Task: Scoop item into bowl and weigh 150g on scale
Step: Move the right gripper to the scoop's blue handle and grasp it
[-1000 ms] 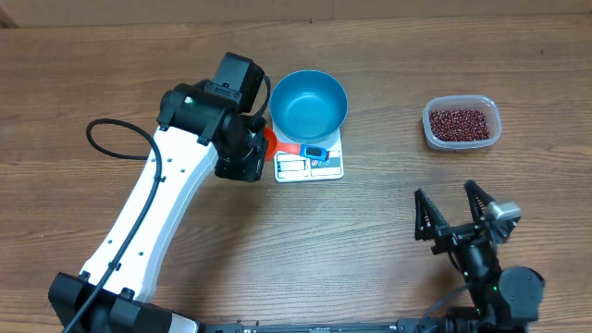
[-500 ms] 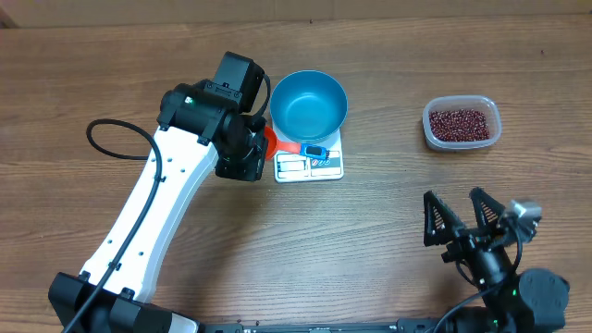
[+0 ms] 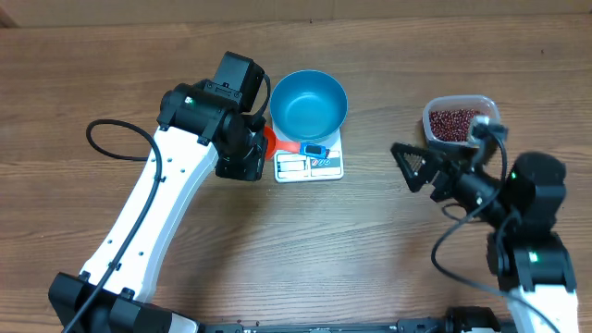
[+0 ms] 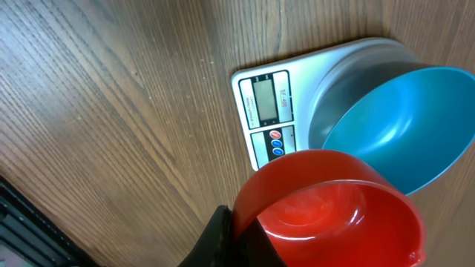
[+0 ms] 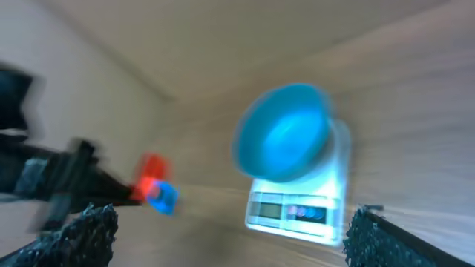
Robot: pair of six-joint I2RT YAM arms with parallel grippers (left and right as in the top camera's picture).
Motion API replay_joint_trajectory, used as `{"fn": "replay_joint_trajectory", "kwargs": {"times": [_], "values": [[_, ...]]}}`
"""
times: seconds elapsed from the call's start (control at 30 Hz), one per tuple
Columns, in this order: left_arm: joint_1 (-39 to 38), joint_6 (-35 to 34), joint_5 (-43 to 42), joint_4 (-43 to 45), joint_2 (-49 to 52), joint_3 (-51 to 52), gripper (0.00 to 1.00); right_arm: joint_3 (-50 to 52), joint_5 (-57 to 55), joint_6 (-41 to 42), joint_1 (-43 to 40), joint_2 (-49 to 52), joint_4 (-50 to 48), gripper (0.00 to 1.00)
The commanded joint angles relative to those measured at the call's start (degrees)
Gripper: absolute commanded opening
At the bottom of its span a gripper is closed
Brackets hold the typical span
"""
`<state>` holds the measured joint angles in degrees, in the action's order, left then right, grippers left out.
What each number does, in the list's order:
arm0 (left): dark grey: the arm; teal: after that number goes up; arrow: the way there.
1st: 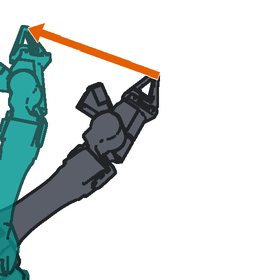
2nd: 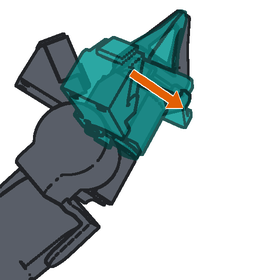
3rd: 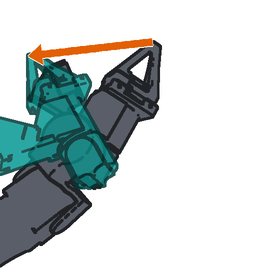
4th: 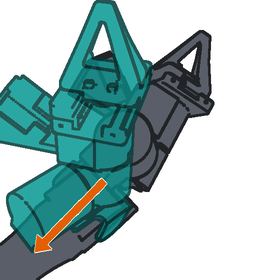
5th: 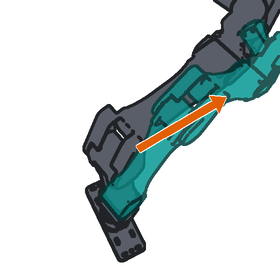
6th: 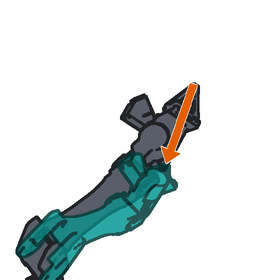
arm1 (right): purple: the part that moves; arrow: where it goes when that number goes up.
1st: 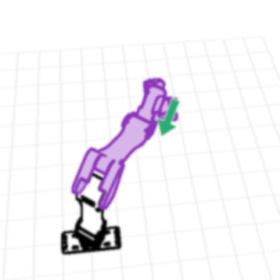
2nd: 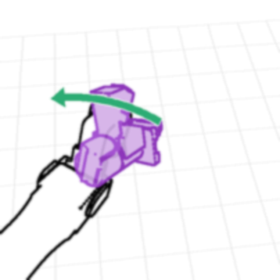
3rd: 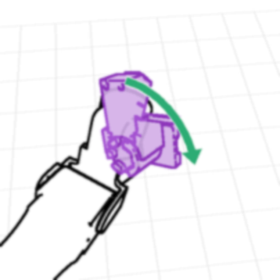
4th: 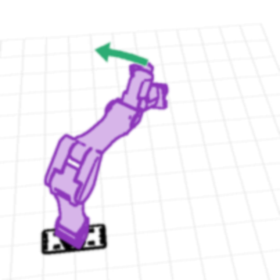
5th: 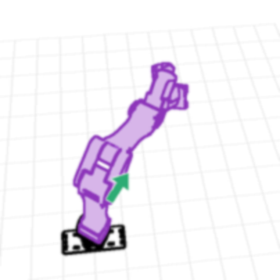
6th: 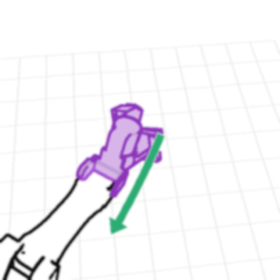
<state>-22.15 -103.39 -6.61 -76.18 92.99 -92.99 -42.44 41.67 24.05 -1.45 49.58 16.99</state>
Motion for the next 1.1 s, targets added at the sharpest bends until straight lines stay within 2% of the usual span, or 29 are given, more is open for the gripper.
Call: {"fn": "replay_joint_trajectory", "kwargs": {"times": [0.0, 0.23, 0.33, 0.43, 0.6, 0.73, 0.93, 1.07], "values": [[-0.39, -0.61, 1.22, -0.04, -1.4, -0.98, 0.04, -1.38, 14.97, 13.35, 0.22, 4.74, -5.01, 1.0], [-0.39, -0.57, 1.18, -0.07, -1.4, -0.98, 0.04, -1.38, 15.04, 30.12, 0.22, 13.6, -5.35, 1.0], [-0.39, -0.55, 1.18, -0.07, -1.4, -0.98, 0.04, -1.36, 16.35, 34.53, 0.24, 16.31, -5.35, 1.0], [-0.39, -0.57, 1.03, -0.04, -1.4, -0.98, 0.04, -1.36, 18.75, 34.32, 0.26, 18.03, -5.4, 1.0], [-0.39, -0.57, 1.03, -0.02, -1.4, -0.98, 0.04, -1.36, 25.03, 26.53, 0.28, 18.6, -9.77, 1.0], [-0.39, -0.59, 1.01, 0.2, -1.4, -0.98, 0.04, -1.36, 27.04, 24.68, 0.39, 18.6, -12.31, 1.0], [-0.39, -0.57, -0.24, 0.37, -1.4, -0.96, 0.04, -1.36, 19.5, 23.43, 0.37, 18.6, -12.17, 1.0], [-0.39, -0.59, -2.05, 0.79, -1.4, -0.98, 0.04, -1.36, 20.06, 25.55, 0.83, 18.6, -12.48, 1.0]]}}
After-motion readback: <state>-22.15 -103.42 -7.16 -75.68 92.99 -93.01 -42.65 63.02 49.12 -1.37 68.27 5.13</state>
